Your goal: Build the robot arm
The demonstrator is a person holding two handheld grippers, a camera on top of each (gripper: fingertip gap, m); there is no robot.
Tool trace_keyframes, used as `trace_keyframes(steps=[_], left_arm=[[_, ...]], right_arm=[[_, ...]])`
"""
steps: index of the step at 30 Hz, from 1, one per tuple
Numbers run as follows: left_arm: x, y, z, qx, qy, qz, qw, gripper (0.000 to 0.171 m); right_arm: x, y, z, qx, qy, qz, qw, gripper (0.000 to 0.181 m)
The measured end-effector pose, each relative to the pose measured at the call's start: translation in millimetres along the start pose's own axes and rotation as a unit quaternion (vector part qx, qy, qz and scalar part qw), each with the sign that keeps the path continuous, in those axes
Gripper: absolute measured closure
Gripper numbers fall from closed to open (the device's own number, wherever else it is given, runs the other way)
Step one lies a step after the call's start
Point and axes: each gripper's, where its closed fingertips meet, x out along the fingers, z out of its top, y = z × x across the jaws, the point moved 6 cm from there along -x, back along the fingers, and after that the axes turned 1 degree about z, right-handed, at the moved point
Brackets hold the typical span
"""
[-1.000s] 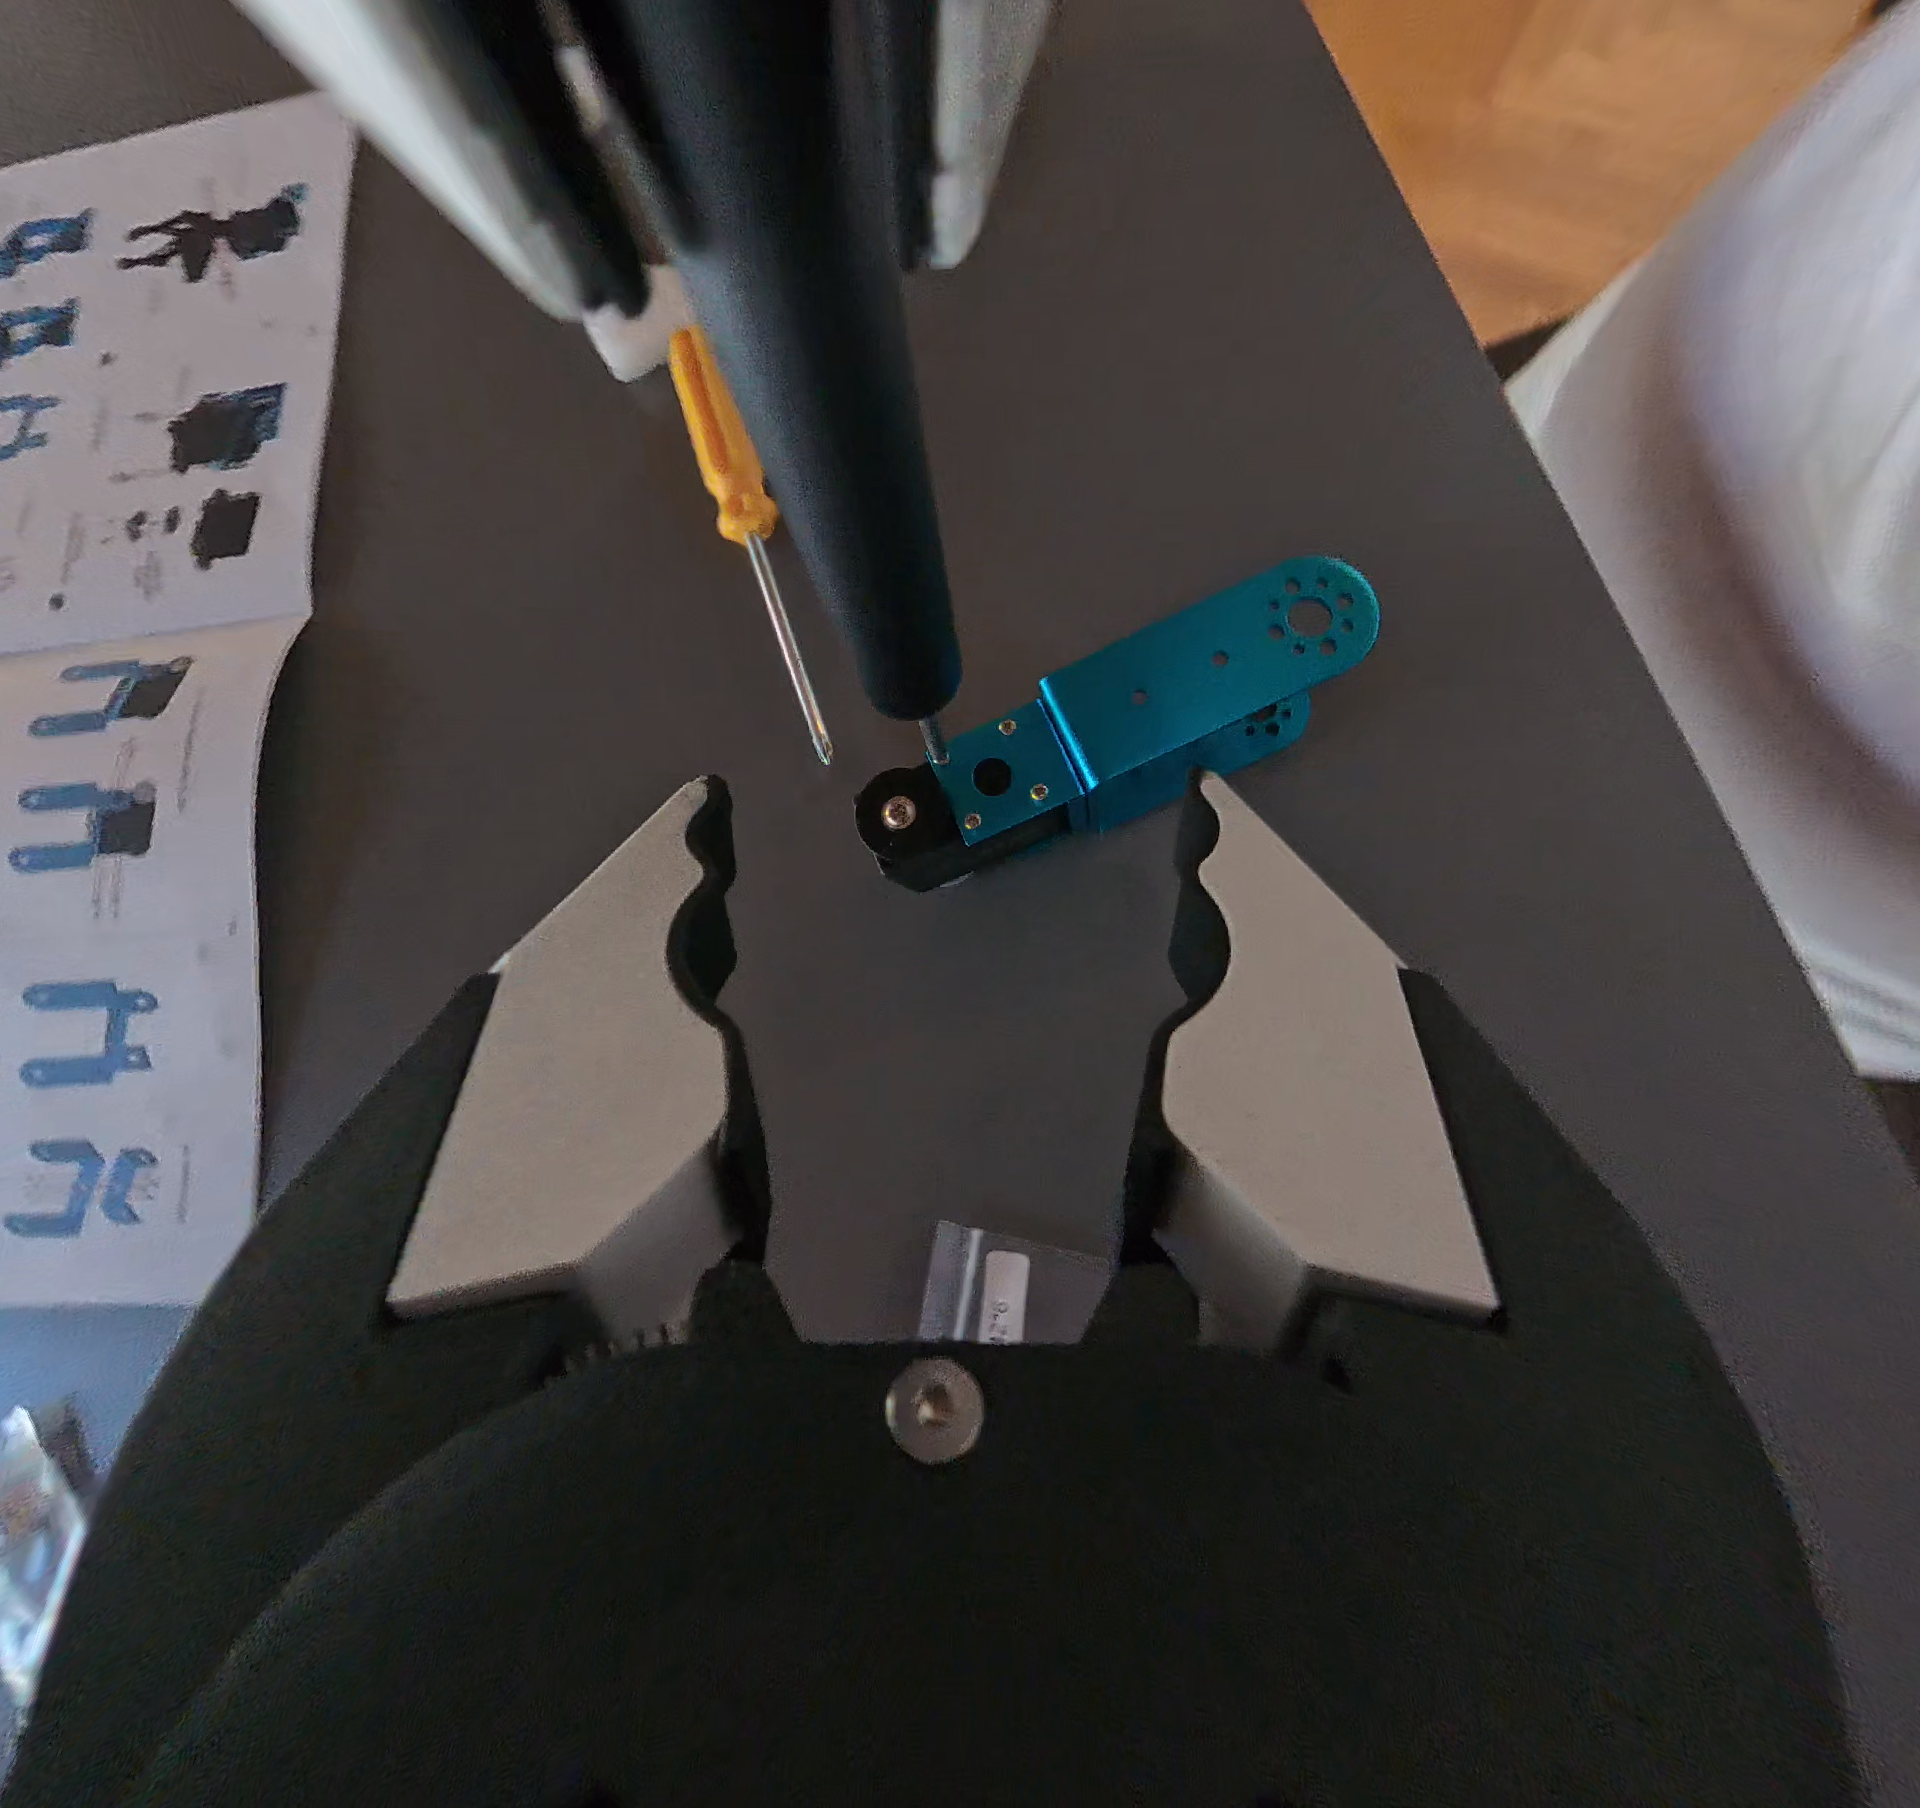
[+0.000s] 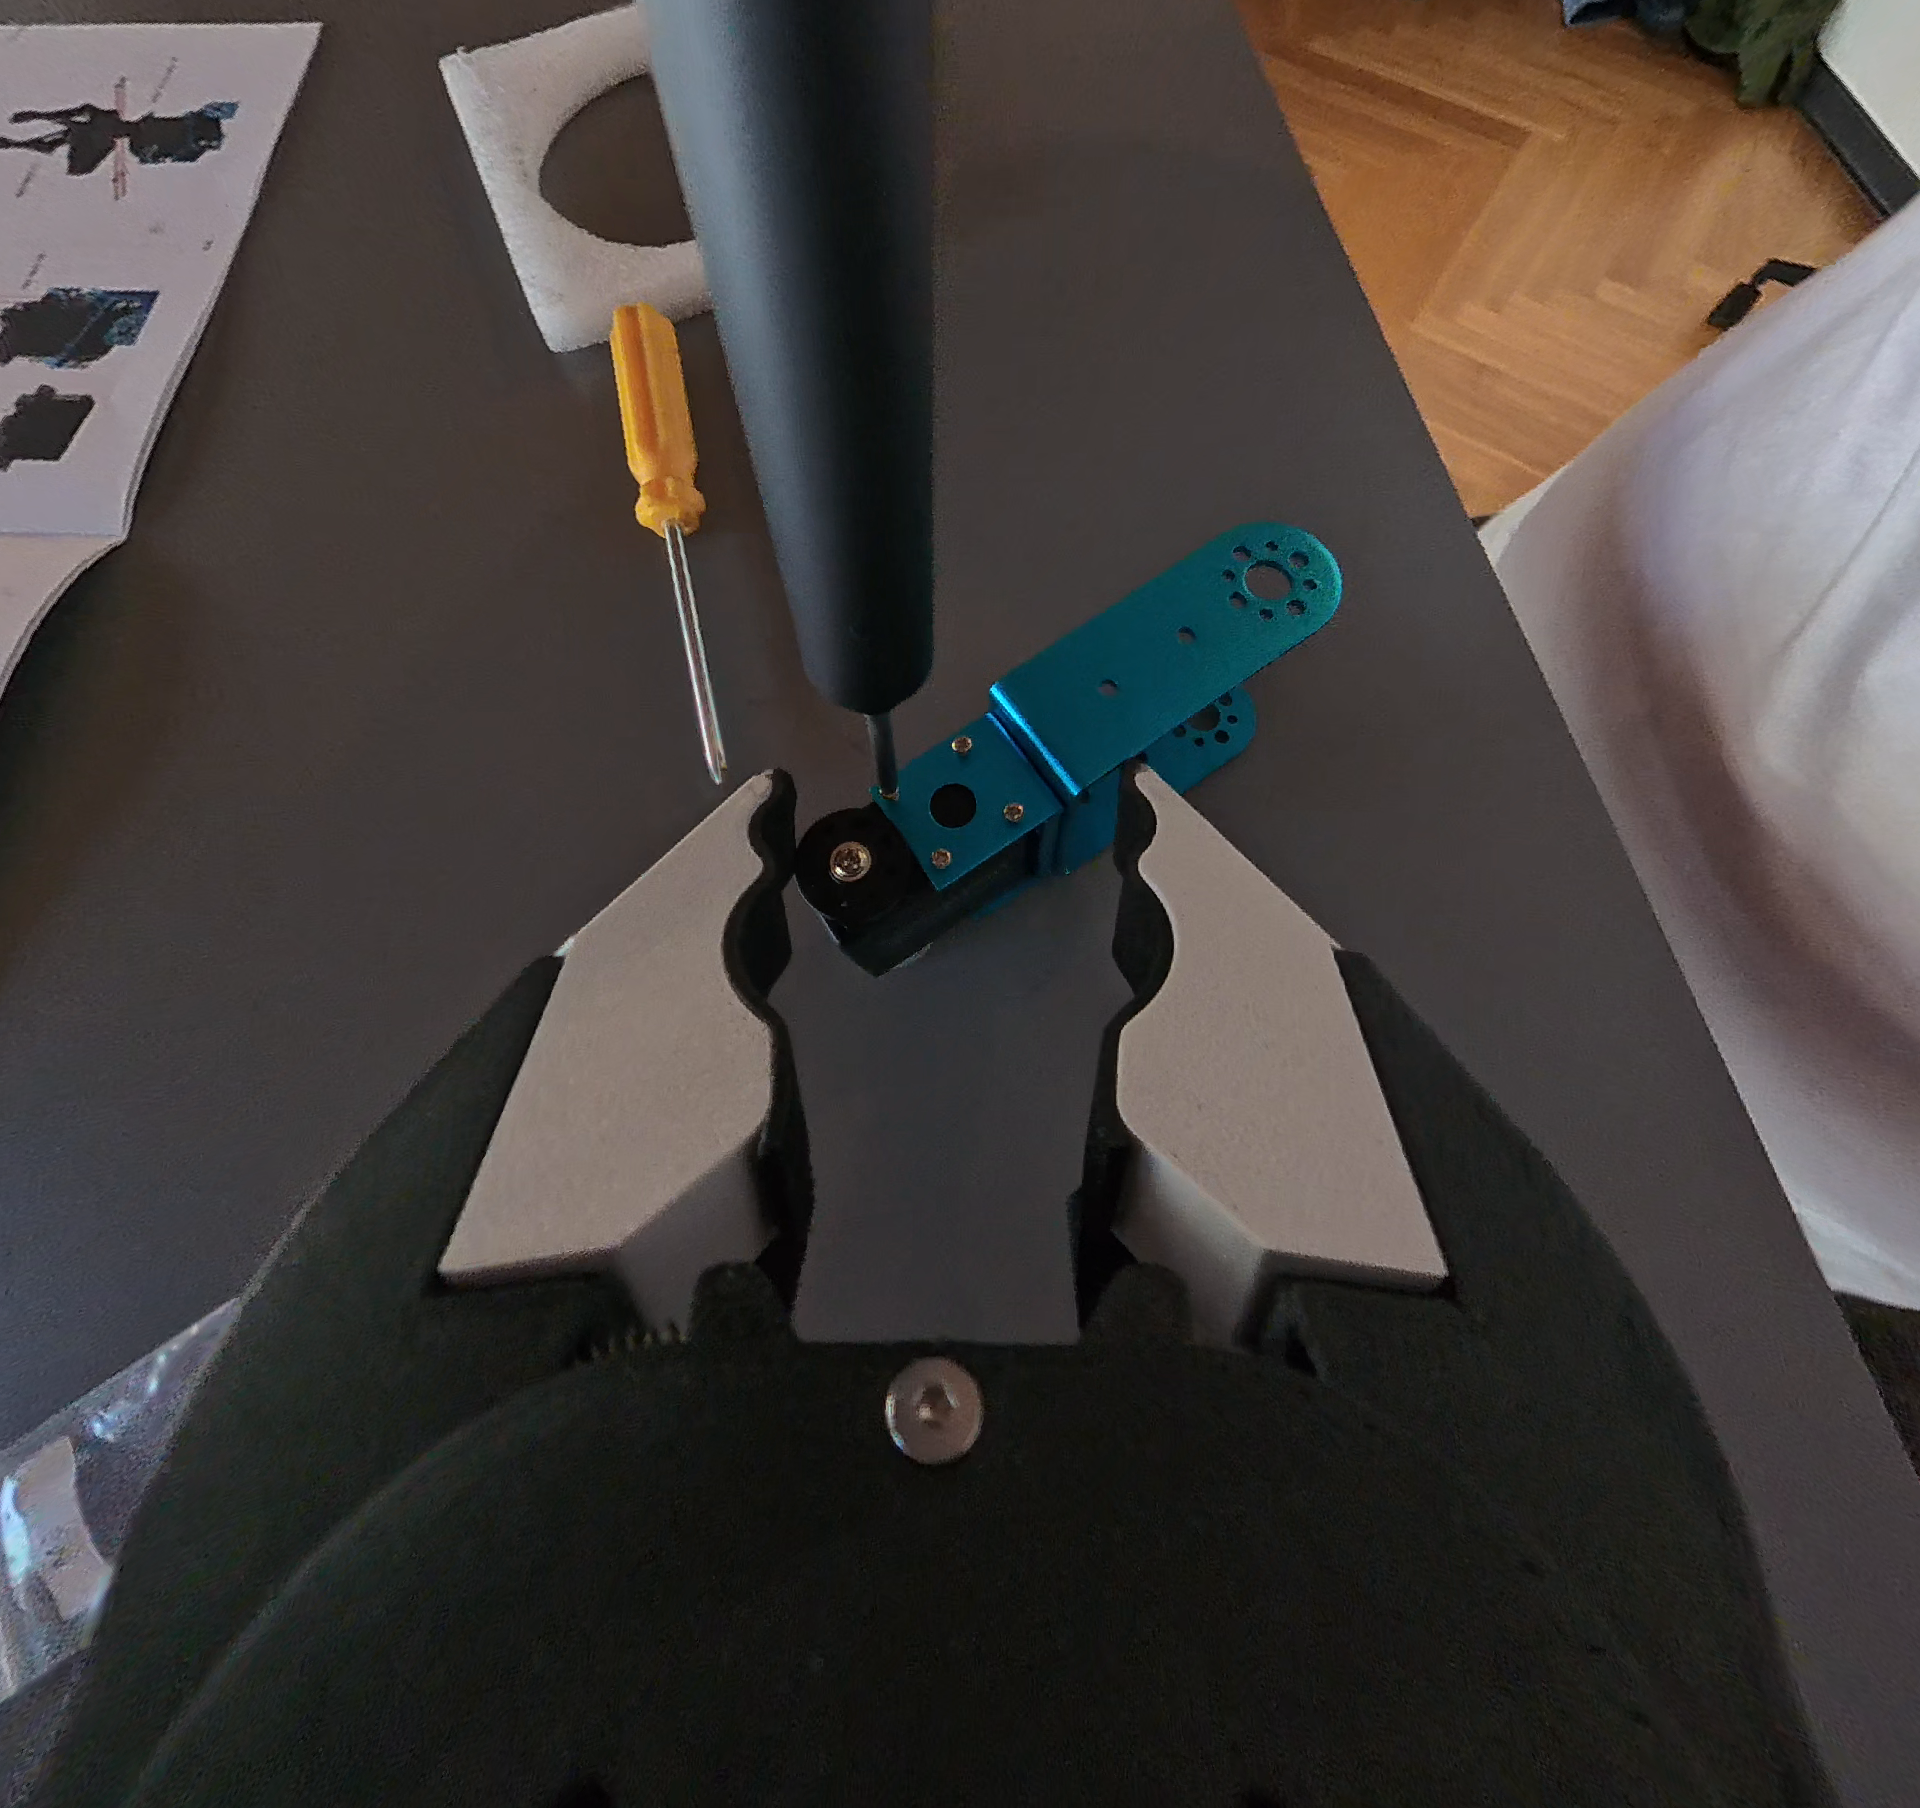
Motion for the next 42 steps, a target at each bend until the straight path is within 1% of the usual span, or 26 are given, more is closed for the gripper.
trace_keyframes(steps=[7,12,17,21,23,24,26,27,29,30,31,34,35,36,37,39,41,42], left_arm=[[0,-12,-3,-0.037,-0.021,0.084,0.996,0.114],[2,-20,-2,-0.077,-0.022,0.140,0.987,0.114],[4,-28,0,-0.122,-0.022,0.203,0.971,0.114],[9,-34,2,-0.169,-0.032,0.263,0.949,0.114],[11,-37,3,-0.175,-0.040,0.288,0.941,0.112],[12,-39,3,-0.166,-0.039,0.290,0.942,0.110],[9,-41,0,-0.132,-0.026,0.285,0.949,0.115],[7,-42,0,-0.114,-0.024,0.265,0.957,0.114],[2,-42,-4,-0.066,-0.017,0.209,0.975,0.111],[0,-42,-6,-0.044,-0.015,0.173,0.984,0.106],[-3,-38,-7,-0.035,-0.010,0.149,0.988,0.110],[-5,-26,-10,-0.053,-0.011,0.054,0.997,0.107],[-4,-23,-10,-0.061,-0.022,0.020,0.998,0.108],[-2,-23,-10,-0.068,-0.034,-0.018,0.997,0.112],[1,-20,-11,-0.073,-0.037,-0.032,0.996,0.116],[8,-18,-14,-0.058,-0.032,-0.048,0.997,0.126],[16,-15,-19,-0.033,-0.015,-0.029,0.999,0.141],[18,-16,-19,-0.026,-0.026,-0.026,0.999,0.142]], right_arm=[[0,5,-1,0.009,-0.010,0.003,1.000,0.162],[0,10,-1,0.008,-0.011,-0.002,1.000,0.163],[0,15,1,0.013,-0.011,-0.007,1.000,0.162],[0,20,3,0.011,-0.008,-0.014,1.000,0.162],[0,22,3,0.004,-0.010,-0.010,1.000,0.162],[0,22,3,0.000,-0.010,-0.007,1.000,0.162],[-1,24,3,-0.009,-0.007,-0.002,1.000,0.163],[-1,23,3,-0.014,-0.006,-0.003,1.000,0.162],[-1,24,2,-0.024,-0.002,-0.001,1.000,0.162],[-1,24,2,-0.027,0.001,-0.002,1.000,0.161],[-1,23,2,-0.027,0.003,-0.001,1.000,0.162],[-1,22,2,-0.025,0.001,0.004,1.000,0.162],[-1,22,2,-0.024,0.001,0.006,1.000,0.162],[-1,21,2,-0.023,0.001,0.007,1.000,0.162],[-1,21,2,-0.024,0.000,0.008,1.000,0.162],[-1,21,3,-0.024,0.002,0.008,1.000,0.162],[-1,21,3,-0.024,0.005,0.008,1.000,0.162],[-1,21,3,-0.021,0.004,0.011,1.000,0.163]])
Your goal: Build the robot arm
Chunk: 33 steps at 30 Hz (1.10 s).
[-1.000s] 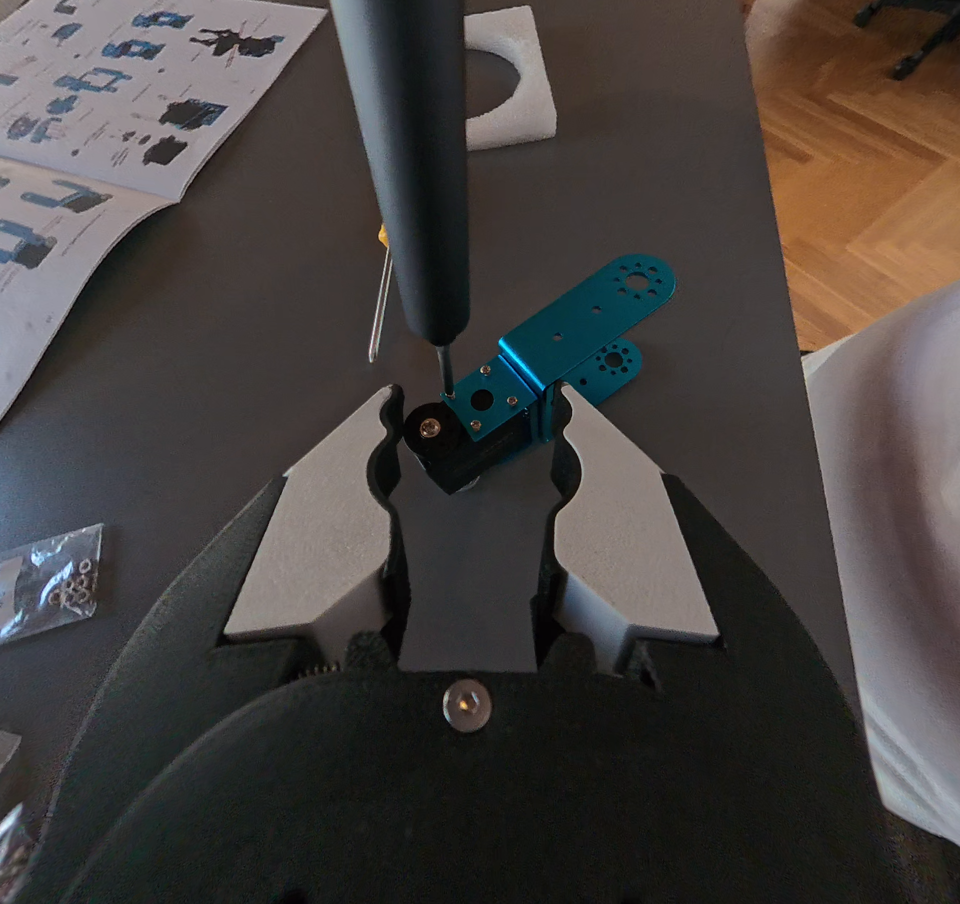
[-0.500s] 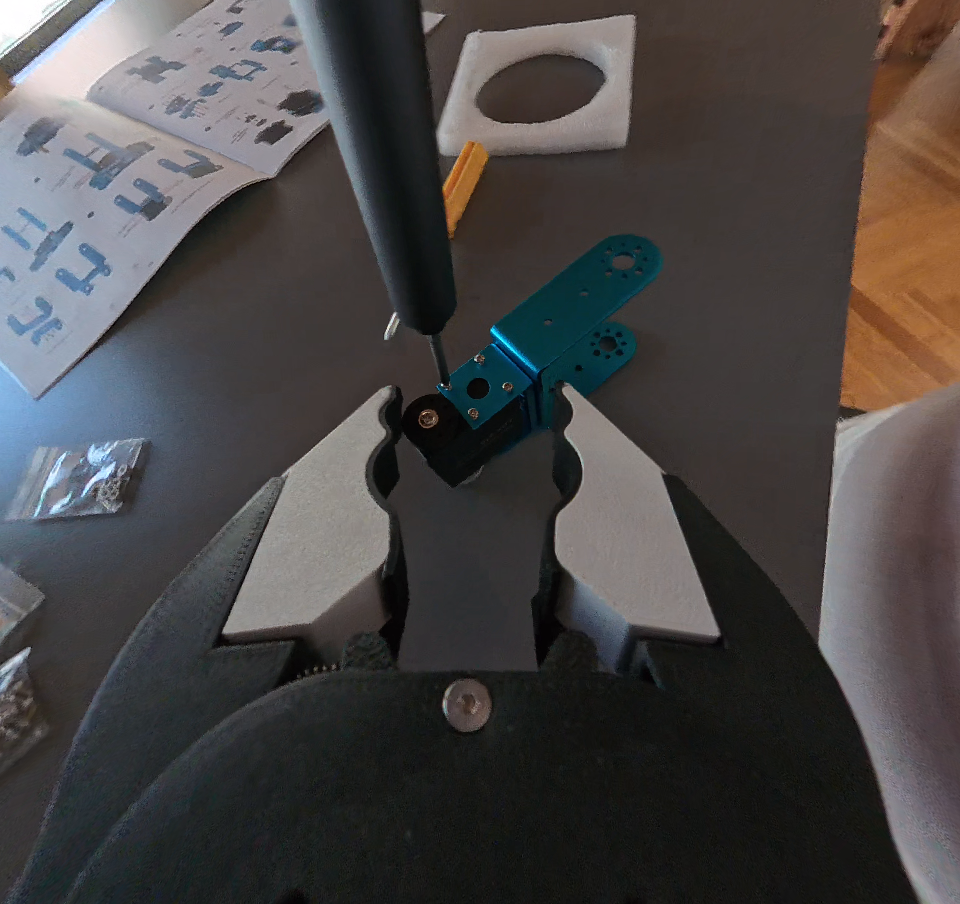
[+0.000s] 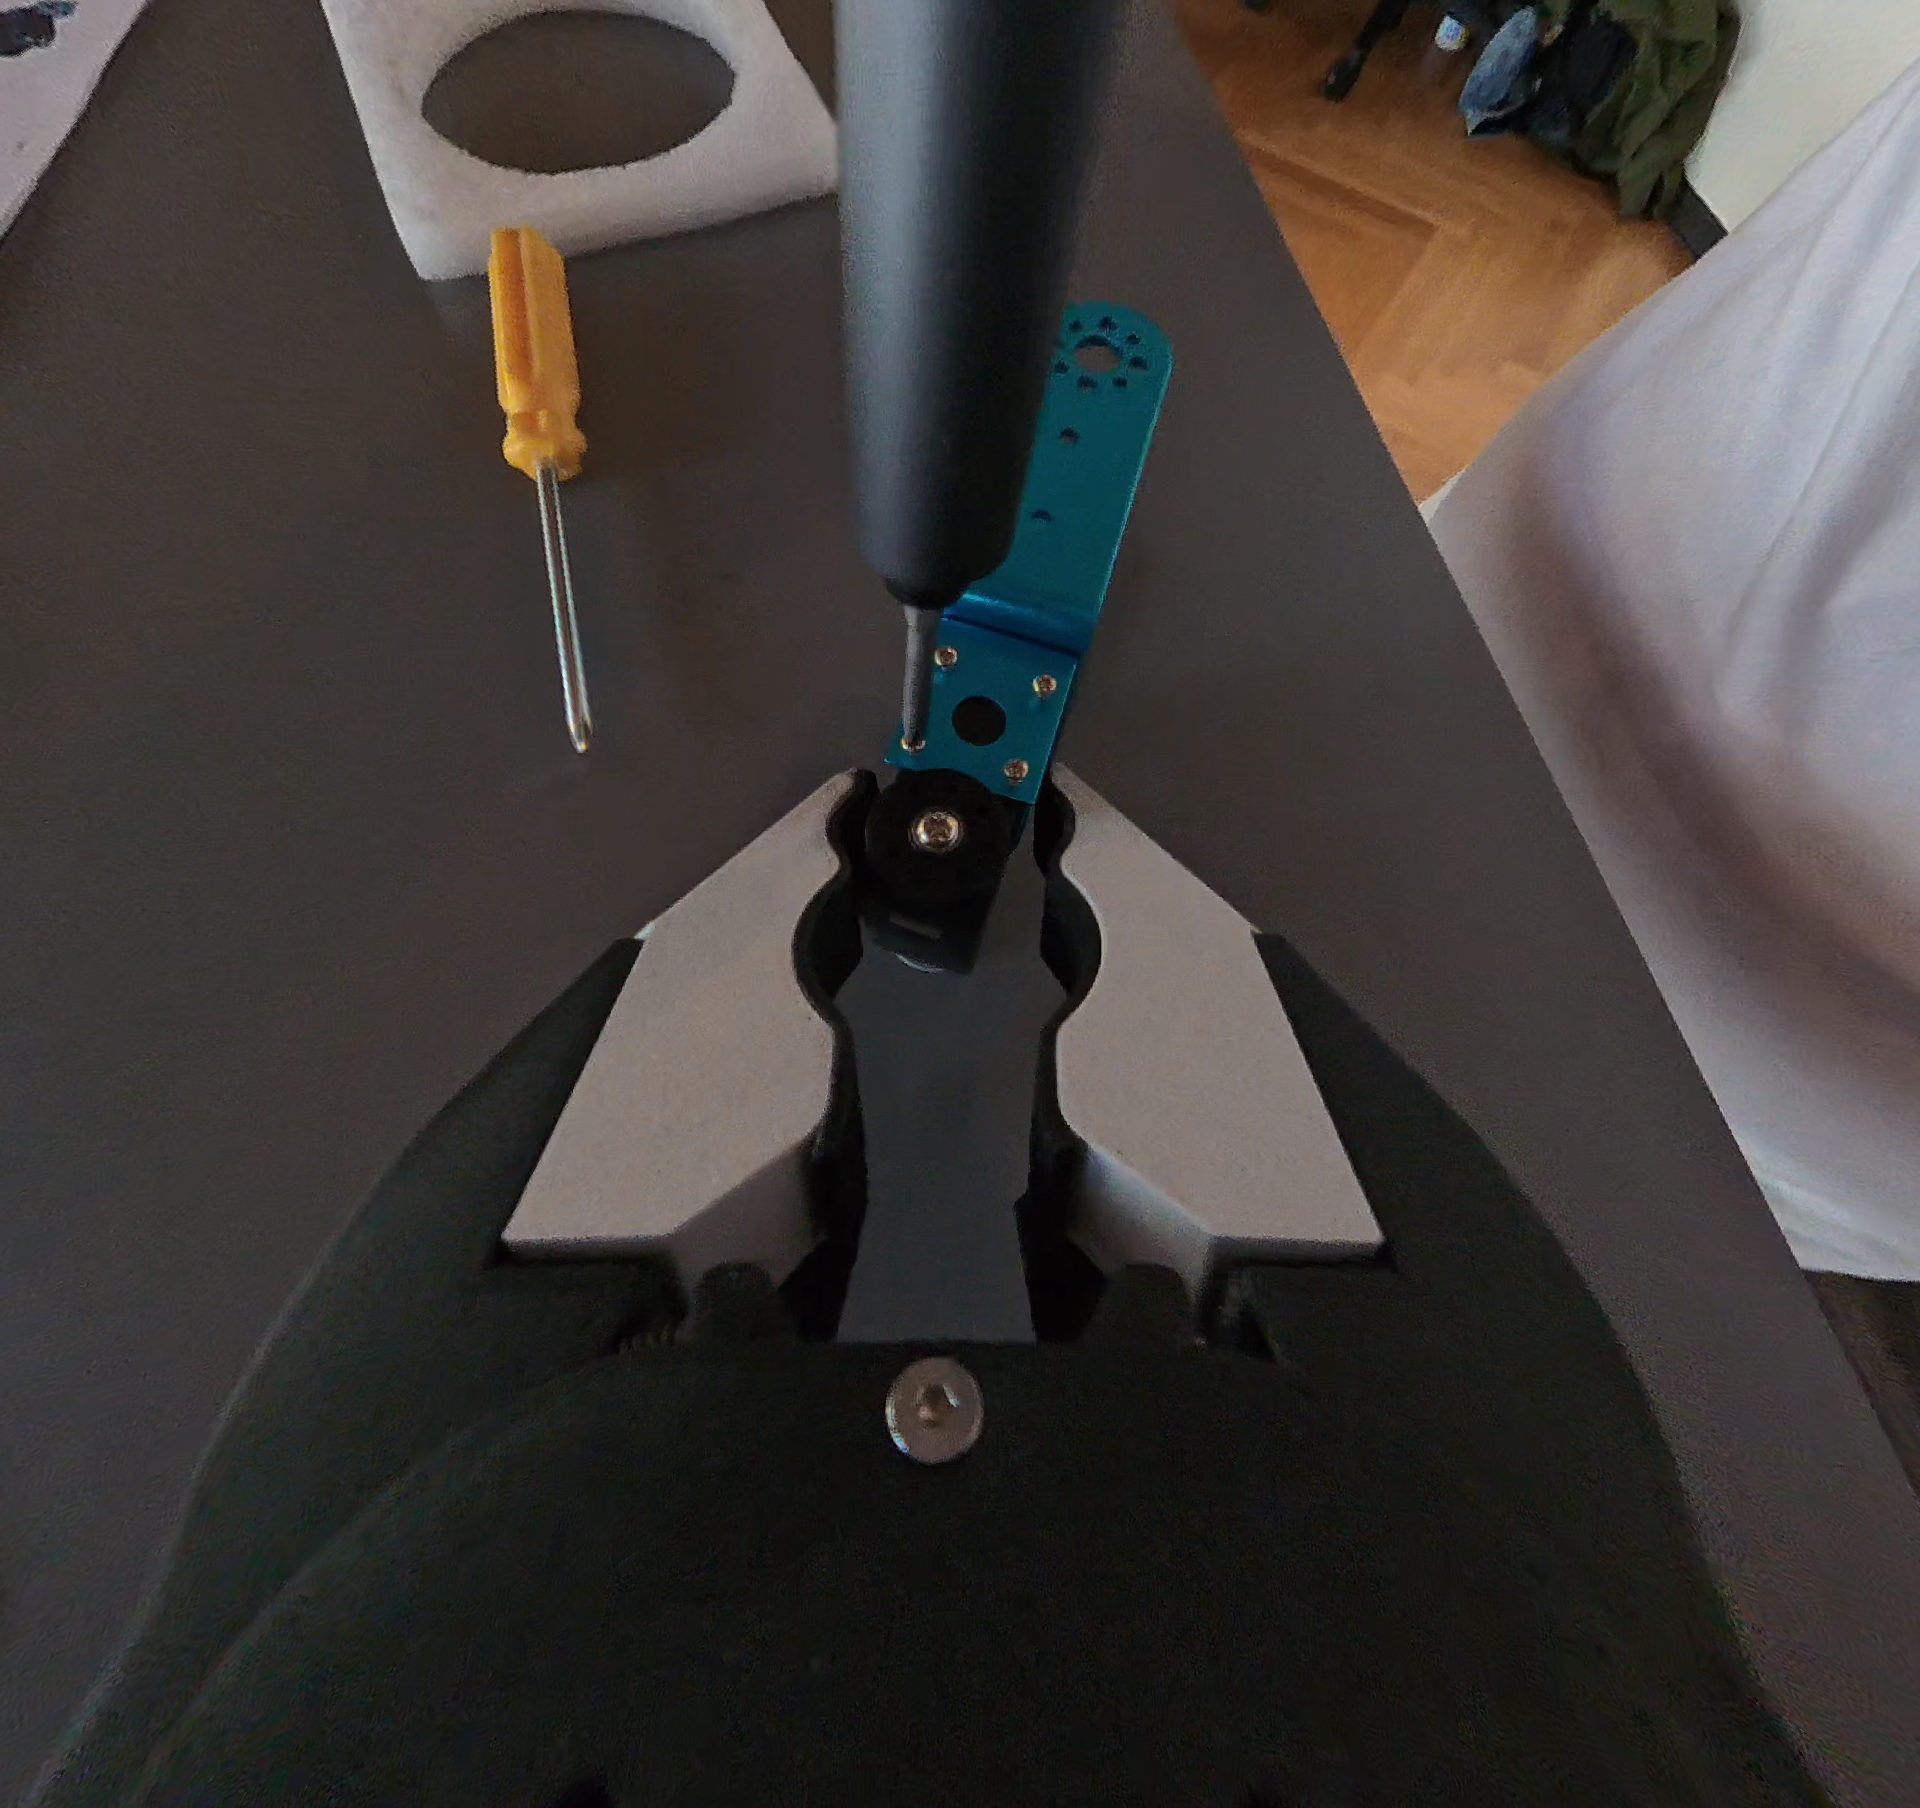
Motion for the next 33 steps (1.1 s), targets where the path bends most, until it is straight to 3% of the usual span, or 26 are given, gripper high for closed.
trace_keyframes(steps=[15,21,27,33], left_arm=[[3,-12,1,-0.097,-0.017,0.160,0.982,0.147],[7,-16,5,-0.166,-0.019,0.254,0.952,0.147],[14,-18,10,-0.227,-0.018,0.349,0.909,0.147],[19,-20,13,-0.273,-0.019,0.406,0.872,0.147]], right_arm=[[1,-2,0,0.007,-0.007,-0.004,1.000,0.162],[0,-1,0,0.011,-0.010,-0.013,1.000,0.162],[0,-1,-2,0.010,-0.010,-0.022,1.000,0.162],[-2,-1,-6,0.003,-0.013,-0.016,1.000,0.163]])
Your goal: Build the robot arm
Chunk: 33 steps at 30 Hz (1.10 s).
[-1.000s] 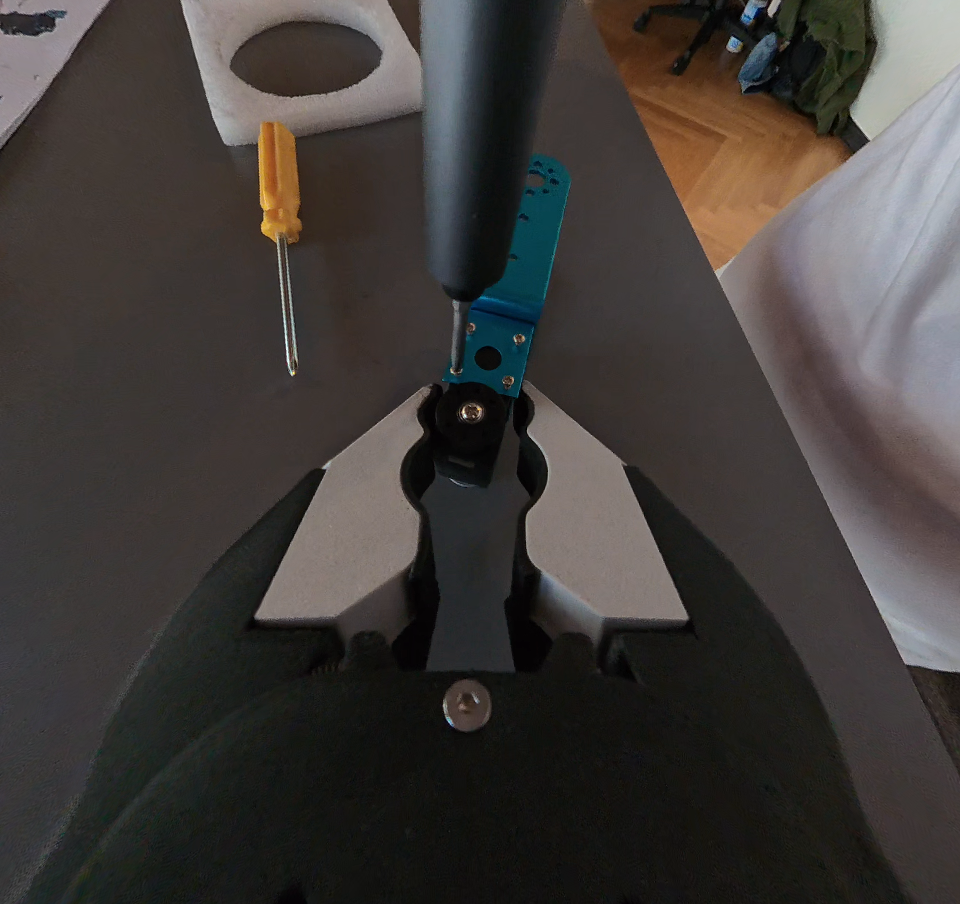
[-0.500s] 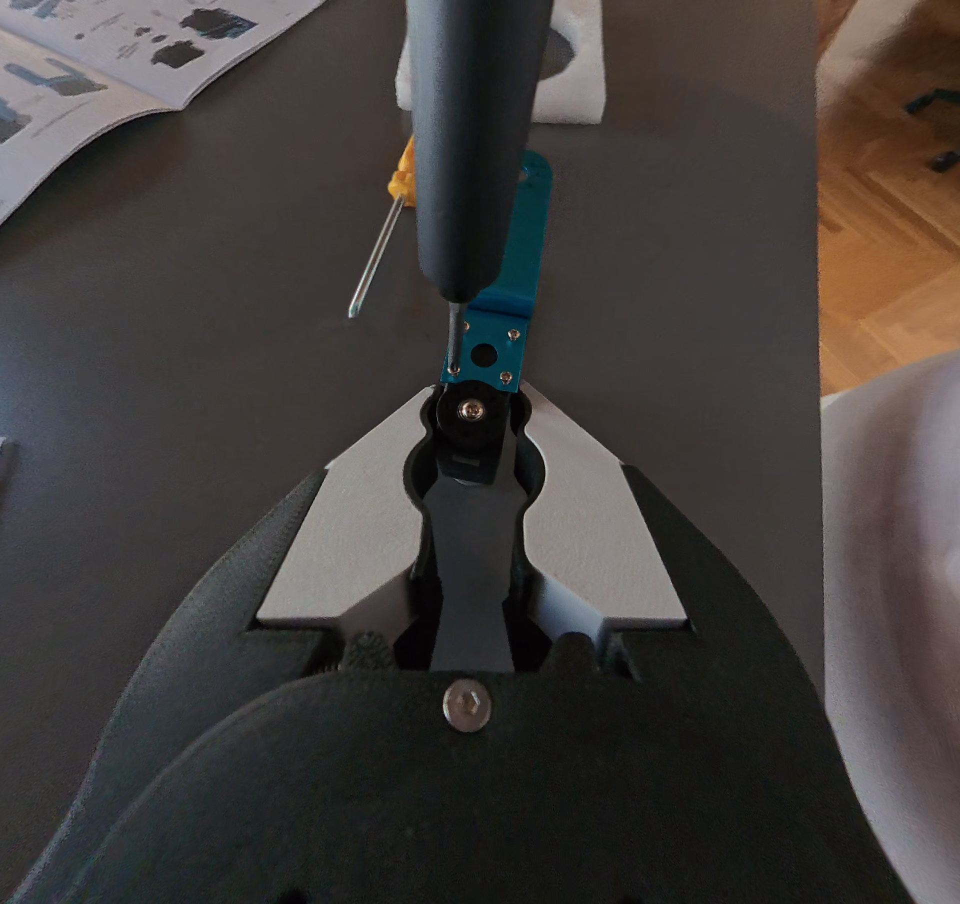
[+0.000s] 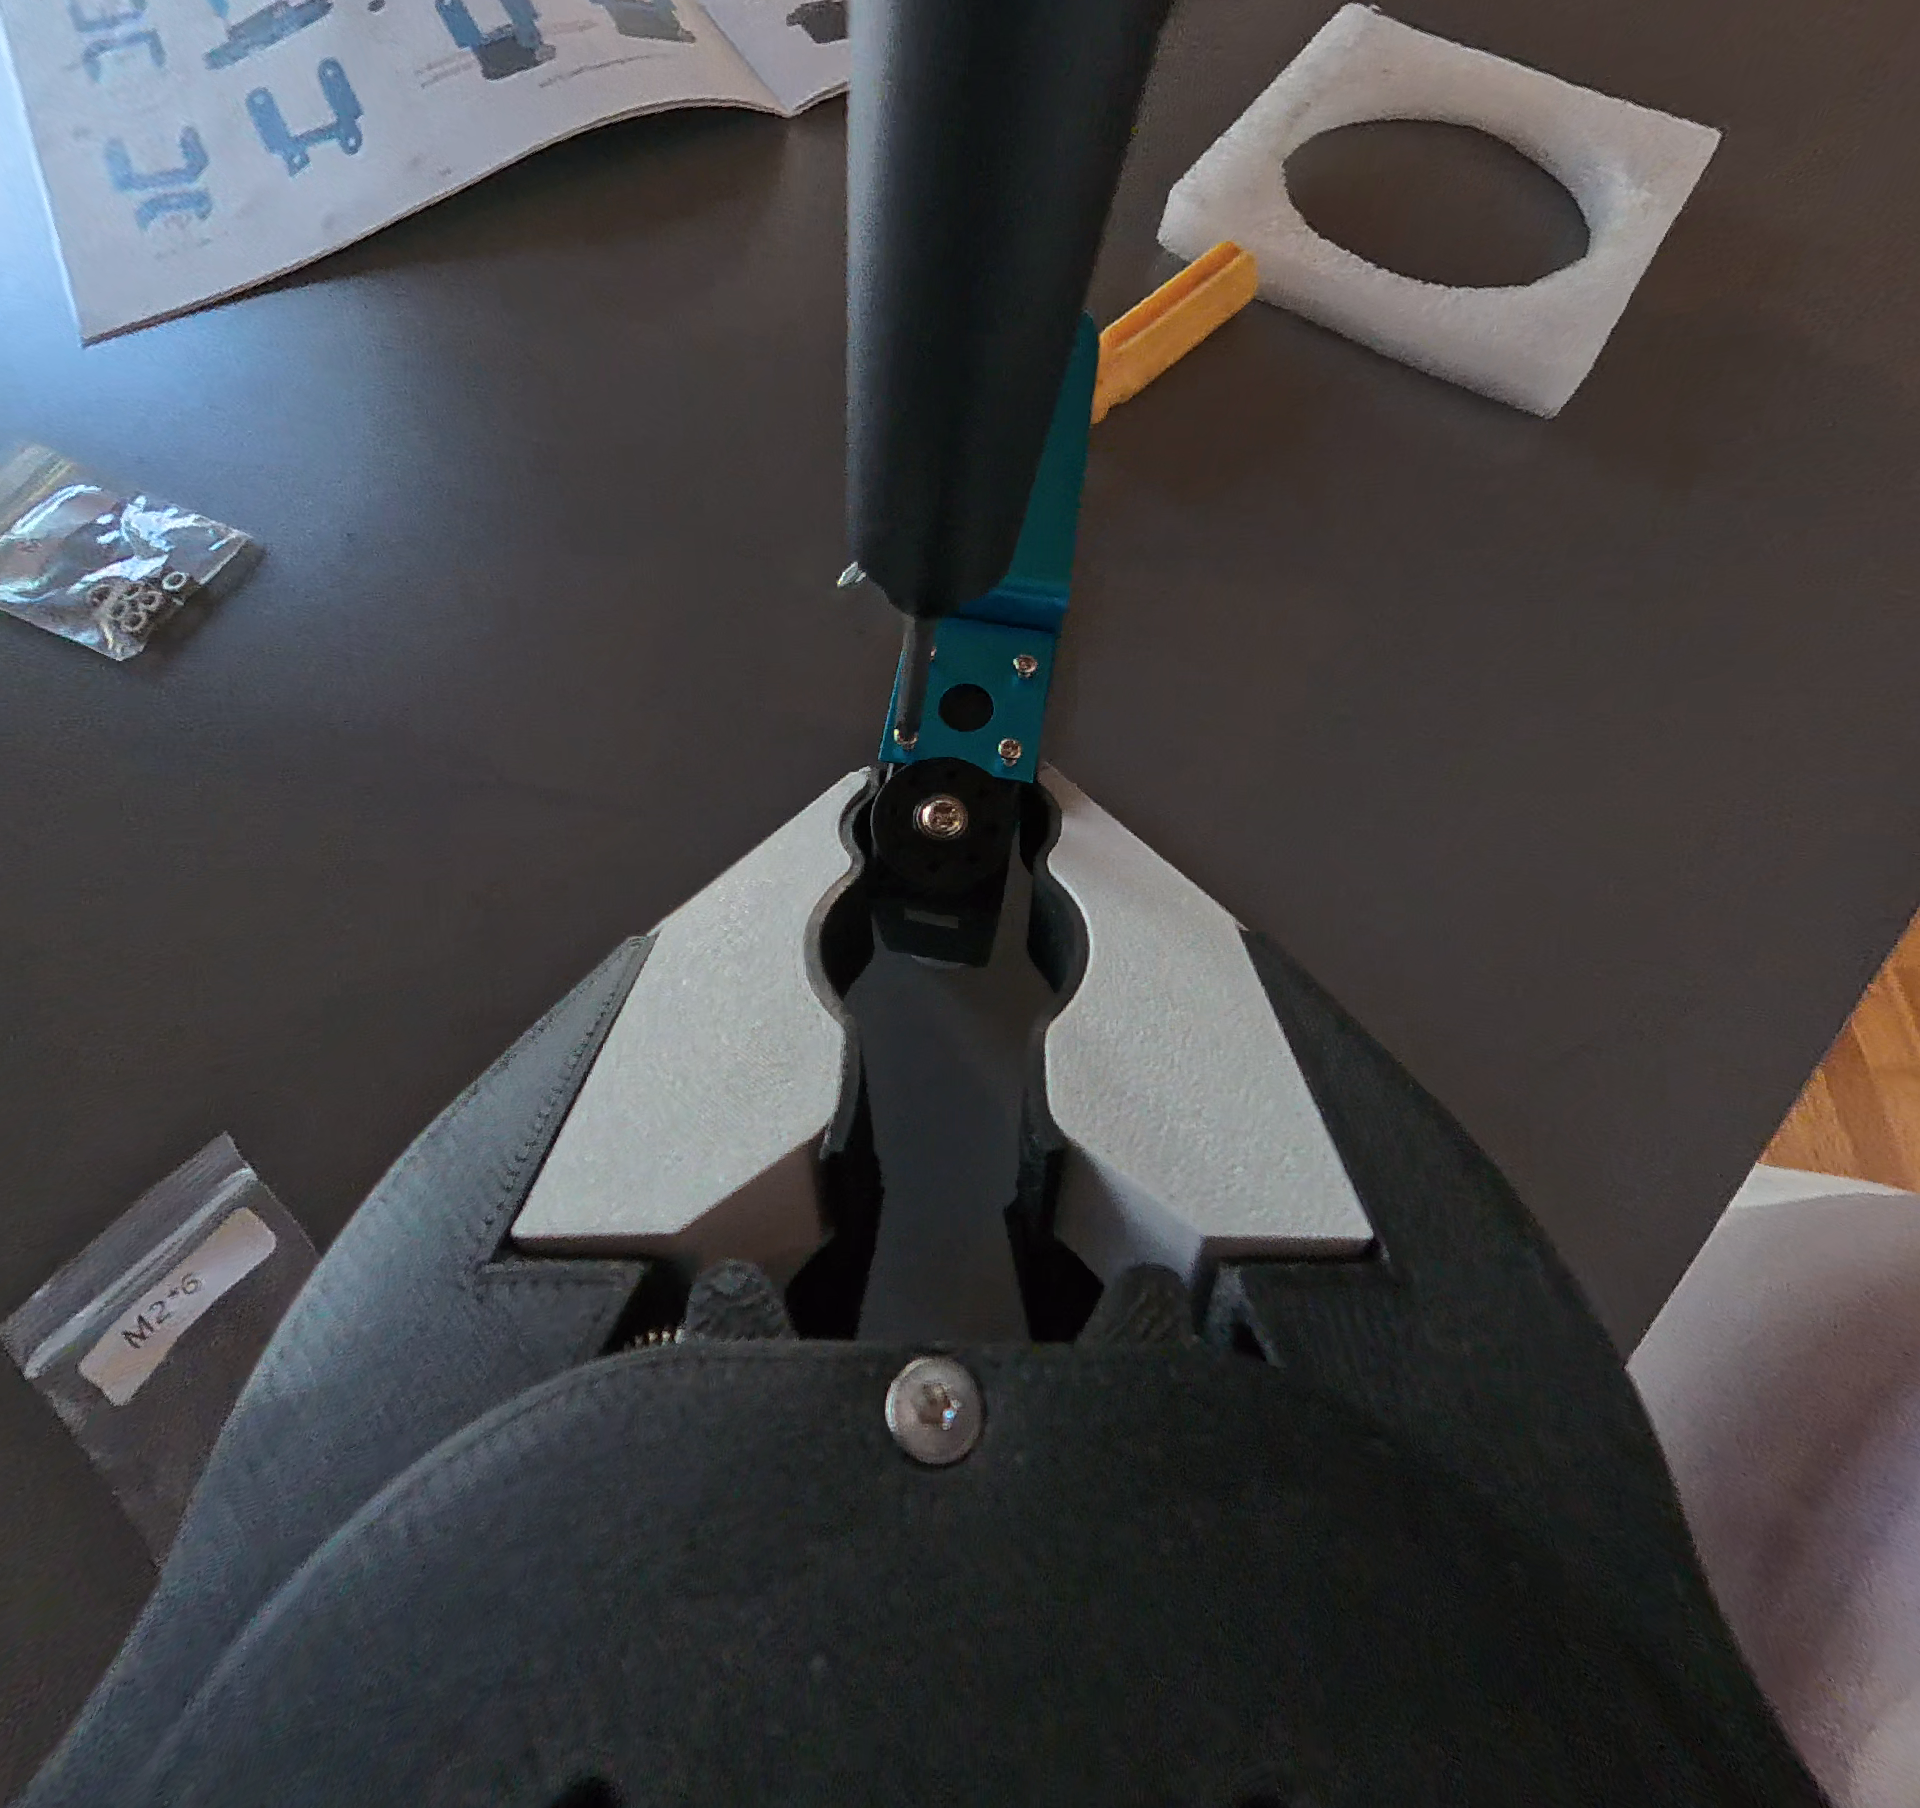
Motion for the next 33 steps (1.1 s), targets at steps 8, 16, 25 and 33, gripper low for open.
trace_keyframes(steps=[8,16,25,33], left_arm=[[-8,6,-12,0.012,0.023,-0.028,0.999,0.148],[-8,-3,-11,0.023,0.022,0.044,0.999,0.149],[-4,-13,-9,0.016,0.027,0.111,0.993,0.149],[-4,-8,-9,-0.029,0.023,0.067,0.997,0.150]], right_arm=[[0,1,0,-0.034,0.004,0.005,0.999,0.162],[-2,6,-2,-0.028,-0.007,0.000,1.000,0.163],[-5,9,-8,-0.011,-0.025,-0.017,0.999,0.162],[-4,7,-12,-0.030,-0.034,-0.015,0.999,0.162]])
